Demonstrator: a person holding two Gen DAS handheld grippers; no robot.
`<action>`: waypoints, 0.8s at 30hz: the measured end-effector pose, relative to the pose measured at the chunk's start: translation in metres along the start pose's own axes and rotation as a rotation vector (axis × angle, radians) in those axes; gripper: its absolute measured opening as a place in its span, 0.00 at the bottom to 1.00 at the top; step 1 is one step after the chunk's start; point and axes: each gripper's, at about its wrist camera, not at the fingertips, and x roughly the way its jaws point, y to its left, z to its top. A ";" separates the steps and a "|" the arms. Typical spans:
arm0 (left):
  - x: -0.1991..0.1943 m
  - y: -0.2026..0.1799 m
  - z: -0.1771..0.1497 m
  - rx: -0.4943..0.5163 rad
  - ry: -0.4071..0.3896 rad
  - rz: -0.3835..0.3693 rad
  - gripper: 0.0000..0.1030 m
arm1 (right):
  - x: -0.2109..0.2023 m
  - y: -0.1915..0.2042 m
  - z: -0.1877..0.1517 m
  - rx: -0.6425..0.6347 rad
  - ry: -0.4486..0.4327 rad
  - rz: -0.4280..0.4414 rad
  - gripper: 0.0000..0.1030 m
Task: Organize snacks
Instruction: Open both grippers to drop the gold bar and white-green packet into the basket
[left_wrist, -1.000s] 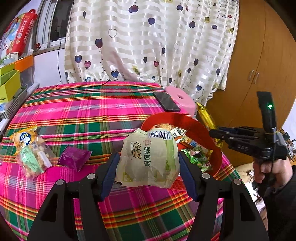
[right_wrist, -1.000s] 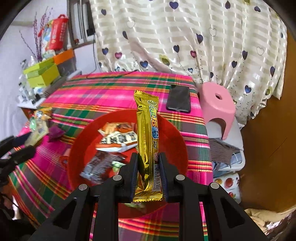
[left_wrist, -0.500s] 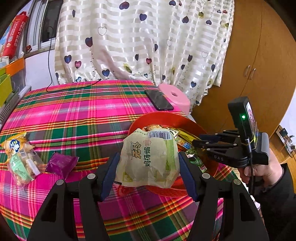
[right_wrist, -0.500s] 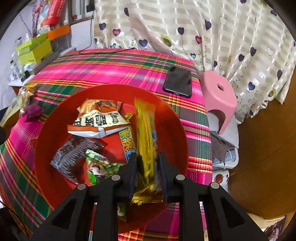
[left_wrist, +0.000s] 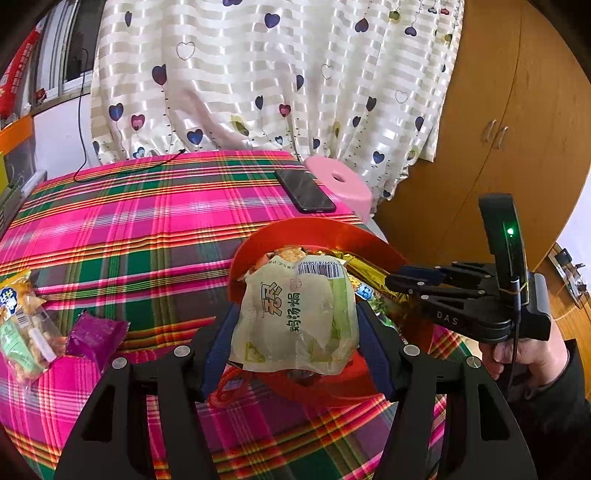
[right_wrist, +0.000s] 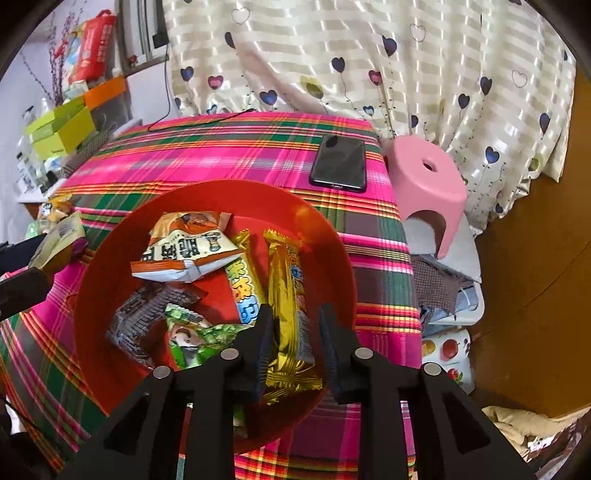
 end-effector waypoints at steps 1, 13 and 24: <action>0.001 -0.001 0.000 0.002 0.001 -0.001 0.63 | 0.000 -0.001 0.000 0.004 -0.004 0.005 0.18; 0.021 0.000 0.002 -0.018 0.046 0.002 0.63 | 0.012 0.004 0.011 -0.021 -0.017 0.045 0.16; 0.037 0.005 0.002 -0.052 0.086 0.022 0.64 | -0.012 0.001 0.003 0.044 -0.062 0.093 0.16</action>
